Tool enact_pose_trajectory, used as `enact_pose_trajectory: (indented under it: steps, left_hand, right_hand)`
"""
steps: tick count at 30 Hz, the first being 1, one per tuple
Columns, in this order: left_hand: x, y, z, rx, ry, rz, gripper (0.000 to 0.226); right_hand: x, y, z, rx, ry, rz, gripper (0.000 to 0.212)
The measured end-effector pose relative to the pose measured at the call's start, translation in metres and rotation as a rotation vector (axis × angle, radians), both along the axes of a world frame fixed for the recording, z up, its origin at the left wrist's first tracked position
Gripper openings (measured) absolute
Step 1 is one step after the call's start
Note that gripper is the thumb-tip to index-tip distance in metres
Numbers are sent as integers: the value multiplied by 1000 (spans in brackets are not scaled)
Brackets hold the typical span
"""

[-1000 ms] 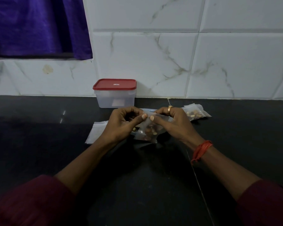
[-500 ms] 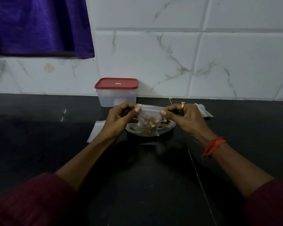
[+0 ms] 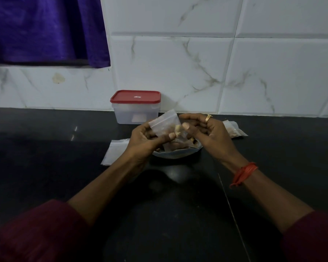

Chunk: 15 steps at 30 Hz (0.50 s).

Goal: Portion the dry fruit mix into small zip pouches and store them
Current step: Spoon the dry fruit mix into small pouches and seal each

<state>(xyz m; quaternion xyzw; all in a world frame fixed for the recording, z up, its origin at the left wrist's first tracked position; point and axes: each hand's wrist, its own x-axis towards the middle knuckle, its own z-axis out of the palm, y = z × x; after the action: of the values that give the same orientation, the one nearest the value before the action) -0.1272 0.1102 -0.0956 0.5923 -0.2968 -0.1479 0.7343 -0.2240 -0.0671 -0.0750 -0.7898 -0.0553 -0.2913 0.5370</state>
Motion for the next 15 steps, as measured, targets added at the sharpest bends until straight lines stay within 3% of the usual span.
enact_pose_trajectory:
  steps: [8,15]
  left_hand:
    - [-1,1,2,-41,58,21,57]
    - [-5,-3,5,-112,133,-8,52]
  right_hand:
    - [-2,5,-7,-93,61,14,50]
    - [-1,7,-7,-74,30,-20,37]
